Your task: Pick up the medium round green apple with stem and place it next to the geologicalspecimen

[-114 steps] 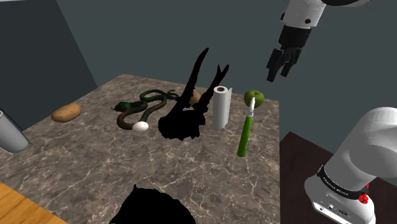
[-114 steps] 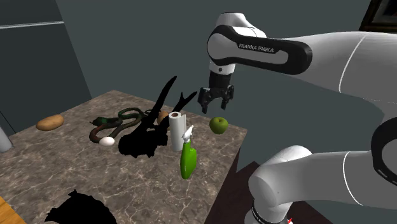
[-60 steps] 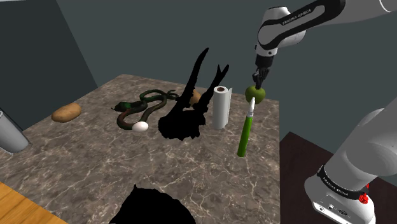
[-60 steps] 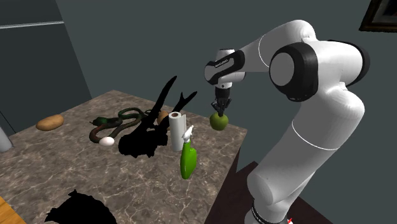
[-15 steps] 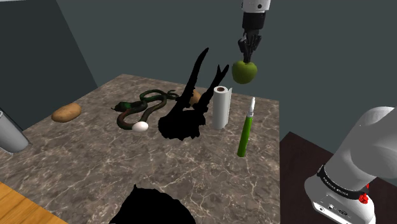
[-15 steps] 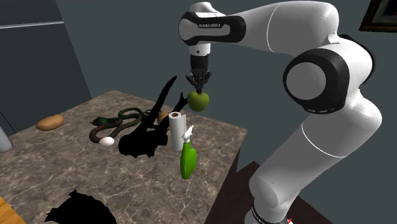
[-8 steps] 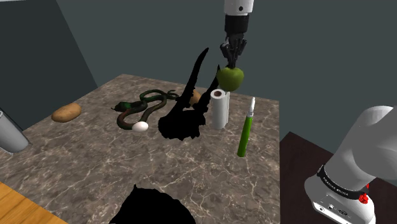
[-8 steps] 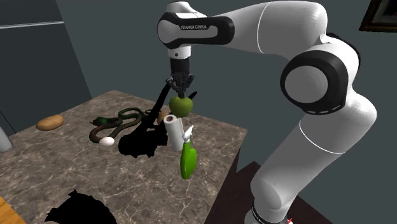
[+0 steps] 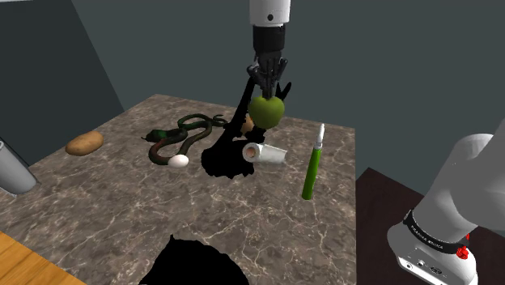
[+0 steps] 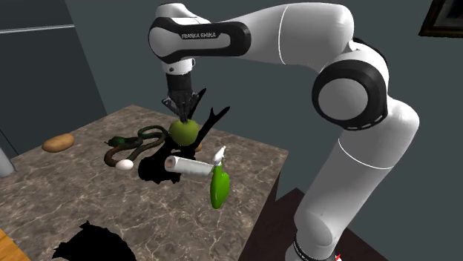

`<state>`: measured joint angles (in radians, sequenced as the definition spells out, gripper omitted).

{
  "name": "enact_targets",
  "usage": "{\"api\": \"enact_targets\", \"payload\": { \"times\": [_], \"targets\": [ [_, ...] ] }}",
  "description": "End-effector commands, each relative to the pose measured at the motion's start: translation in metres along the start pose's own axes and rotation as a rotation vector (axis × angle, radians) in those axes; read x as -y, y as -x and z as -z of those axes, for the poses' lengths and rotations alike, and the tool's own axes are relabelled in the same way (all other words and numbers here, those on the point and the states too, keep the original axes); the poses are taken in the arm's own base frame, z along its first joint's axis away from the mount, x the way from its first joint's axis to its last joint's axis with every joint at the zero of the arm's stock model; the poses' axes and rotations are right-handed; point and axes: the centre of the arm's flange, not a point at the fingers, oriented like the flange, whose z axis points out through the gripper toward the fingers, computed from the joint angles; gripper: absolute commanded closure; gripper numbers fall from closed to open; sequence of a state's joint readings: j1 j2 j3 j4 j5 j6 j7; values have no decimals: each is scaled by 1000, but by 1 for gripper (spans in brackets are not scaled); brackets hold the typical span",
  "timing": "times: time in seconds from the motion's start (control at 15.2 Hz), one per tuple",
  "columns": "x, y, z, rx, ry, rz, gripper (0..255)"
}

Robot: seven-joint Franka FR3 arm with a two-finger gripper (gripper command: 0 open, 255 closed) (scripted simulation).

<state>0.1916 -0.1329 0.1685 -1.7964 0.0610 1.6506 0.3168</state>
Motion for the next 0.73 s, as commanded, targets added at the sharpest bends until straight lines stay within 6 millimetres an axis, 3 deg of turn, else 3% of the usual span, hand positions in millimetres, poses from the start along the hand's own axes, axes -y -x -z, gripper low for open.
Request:
{"api": "enact_targets", "payload": {
  "times": [0.0, 0.66],
  "targets": [
    [25, -3, 0, 0, 0, -2, 255],
    [156, -16, -3, 0, 0, -2, 255]
  ]
}}
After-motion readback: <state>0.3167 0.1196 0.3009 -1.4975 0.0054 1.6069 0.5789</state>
